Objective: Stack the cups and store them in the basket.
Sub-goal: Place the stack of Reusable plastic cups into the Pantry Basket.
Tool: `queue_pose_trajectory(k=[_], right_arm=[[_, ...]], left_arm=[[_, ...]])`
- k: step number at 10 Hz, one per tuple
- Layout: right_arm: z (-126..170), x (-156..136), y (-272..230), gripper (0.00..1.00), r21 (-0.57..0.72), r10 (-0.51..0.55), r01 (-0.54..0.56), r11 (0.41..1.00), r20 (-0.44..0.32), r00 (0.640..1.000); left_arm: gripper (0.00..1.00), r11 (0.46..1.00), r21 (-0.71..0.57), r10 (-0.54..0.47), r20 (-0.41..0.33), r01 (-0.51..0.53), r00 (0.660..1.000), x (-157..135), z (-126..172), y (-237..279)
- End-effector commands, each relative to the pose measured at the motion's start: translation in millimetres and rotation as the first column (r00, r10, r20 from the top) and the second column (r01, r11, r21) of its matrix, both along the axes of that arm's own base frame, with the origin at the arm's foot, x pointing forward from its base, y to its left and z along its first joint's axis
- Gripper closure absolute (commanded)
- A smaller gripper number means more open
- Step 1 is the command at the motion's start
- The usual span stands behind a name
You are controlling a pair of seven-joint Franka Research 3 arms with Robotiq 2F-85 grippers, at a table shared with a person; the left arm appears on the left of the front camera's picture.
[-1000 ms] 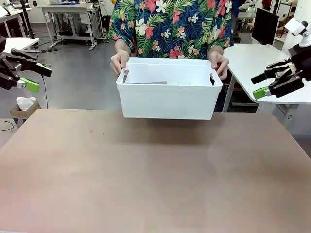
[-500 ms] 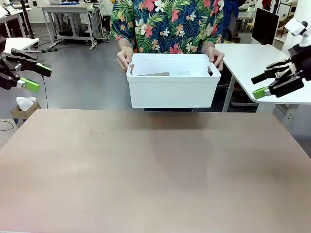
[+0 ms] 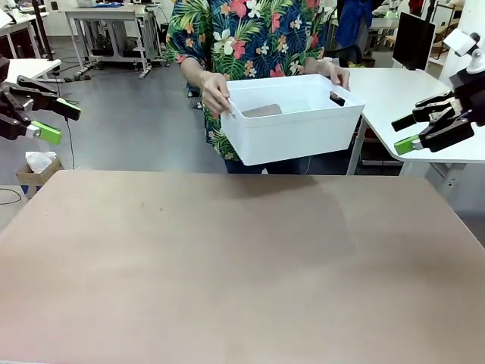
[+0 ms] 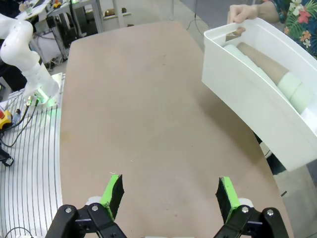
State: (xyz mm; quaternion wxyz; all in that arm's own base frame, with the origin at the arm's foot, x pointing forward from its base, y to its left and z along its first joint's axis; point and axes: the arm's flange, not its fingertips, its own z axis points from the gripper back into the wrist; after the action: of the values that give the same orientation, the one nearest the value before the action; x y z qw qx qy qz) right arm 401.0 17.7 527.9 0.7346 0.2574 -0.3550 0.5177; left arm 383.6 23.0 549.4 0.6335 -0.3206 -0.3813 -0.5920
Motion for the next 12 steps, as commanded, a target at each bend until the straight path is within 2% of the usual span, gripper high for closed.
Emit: queue_pose_trajectory(k=[1,12], right_arm=[[2.2,0.5,0.9,0.0,0.01,-0.007,0.007,1.0,-0.008,1.0],[2.2,0.5,0.9,0.0,0.01,-0.007,0.007,1.0,-0.008,1.0]], left_arm=[[0.0,1.0,0.0,-0.002,-0.004,0.002,1.0,1.0,2.1,-0.8],[0.0,1.0,0.0,-0.002,-0.004,0.002,1.0,1.0,2.1,-0.8]])
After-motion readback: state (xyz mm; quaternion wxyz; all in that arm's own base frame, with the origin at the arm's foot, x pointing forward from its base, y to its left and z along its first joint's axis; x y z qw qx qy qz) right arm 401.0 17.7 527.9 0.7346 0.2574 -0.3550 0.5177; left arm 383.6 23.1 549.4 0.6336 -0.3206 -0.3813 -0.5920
